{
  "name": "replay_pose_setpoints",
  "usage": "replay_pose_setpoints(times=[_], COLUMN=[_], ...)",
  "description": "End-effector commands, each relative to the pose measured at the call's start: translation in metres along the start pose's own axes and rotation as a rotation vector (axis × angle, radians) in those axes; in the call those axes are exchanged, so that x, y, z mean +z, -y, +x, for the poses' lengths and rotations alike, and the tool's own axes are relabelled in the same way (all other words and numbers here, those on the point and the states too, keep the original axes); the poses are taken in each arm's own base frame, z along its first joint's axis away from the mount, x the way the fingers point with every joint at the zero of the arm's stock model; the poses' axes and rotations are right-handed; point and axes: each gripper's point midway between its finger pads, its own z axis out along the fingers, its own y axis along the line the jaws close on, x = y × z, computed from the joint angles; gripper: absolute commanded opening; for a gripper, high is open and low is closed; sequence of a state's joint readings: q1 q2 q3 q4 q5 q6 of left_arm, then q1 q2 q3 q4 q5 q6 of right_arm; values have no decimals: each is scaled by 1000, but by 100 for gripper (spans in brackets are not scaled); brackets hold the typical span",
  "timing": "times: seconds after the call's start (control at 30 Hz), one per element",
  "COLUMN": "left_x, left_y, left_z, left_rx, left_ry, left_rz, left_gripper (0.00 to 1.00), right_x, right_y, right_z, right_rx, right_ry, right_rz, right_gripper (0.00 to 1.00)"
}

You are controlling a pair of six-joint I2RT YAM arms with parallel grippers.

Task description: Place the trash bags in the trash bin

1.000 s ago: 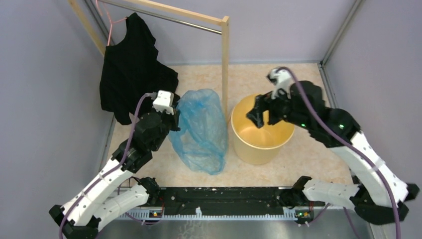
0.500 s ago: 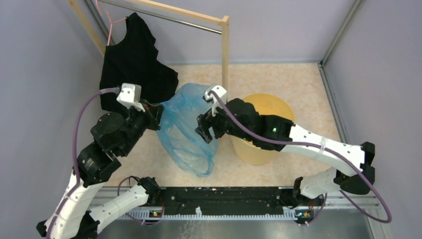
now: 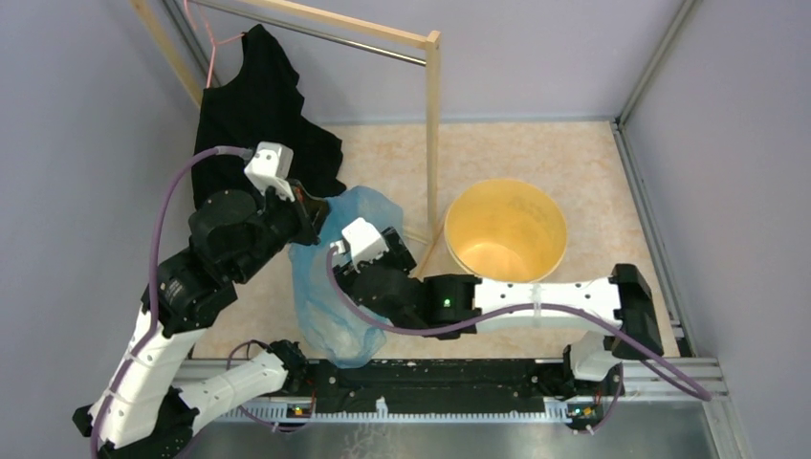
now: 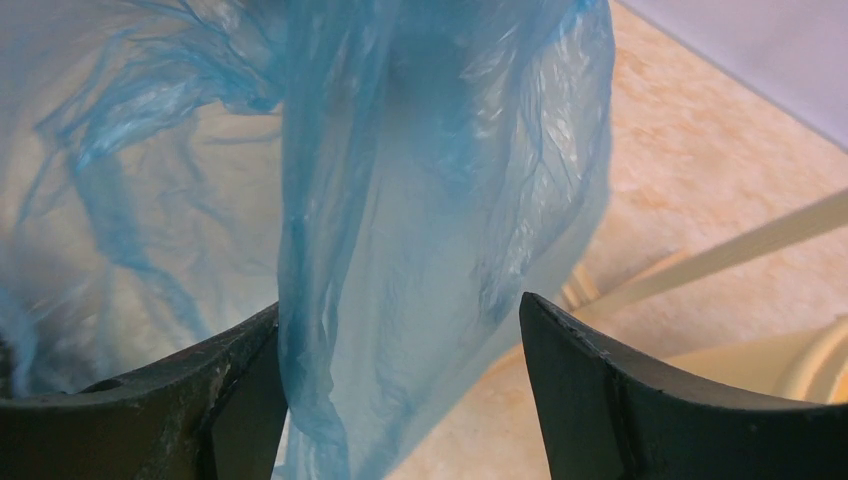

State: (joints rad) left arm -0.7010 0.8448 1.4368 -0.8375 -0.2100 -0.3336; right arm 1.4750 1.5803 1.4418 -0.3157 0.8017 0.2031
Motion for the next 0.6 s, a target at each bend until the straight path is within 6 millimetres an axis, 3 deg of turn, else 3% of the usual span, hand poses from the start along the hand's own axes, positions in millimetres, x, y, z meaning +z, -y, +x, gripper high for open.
replay_pose_setpoints(times=[0.0,0.1,0.27,0.3,0.4,0.47,0.57], left_x=[-4,-6,-13,-13,-13,-14,-17], left_y=[9,9,5,5,2,-2,-8], left_z=[-12,-15,-13,-12,-12,-13,-11], left_rx=[-17,-20,-23,-20,7,30,58], left_ry=[11,22,28,25,30,33,34], left_rz=[34,36,28,26,20,1,-14], left_gripper=[0,0,0,0,0,3,20], right_x=[-1,2,11,12,9,2,-4], right_y=[24,39,28,25,28,34,38], right_z=[-25,-18,-25,-26,-35,-42,-53], right_rx=[-15,-64,-97,-92,-74,-64,-17], right_ry=[84,94,131,140,183,207,231], right_rz=[252,410,368,343,327,325,212], right_gripper=[78,78,75,66,15,0,0])
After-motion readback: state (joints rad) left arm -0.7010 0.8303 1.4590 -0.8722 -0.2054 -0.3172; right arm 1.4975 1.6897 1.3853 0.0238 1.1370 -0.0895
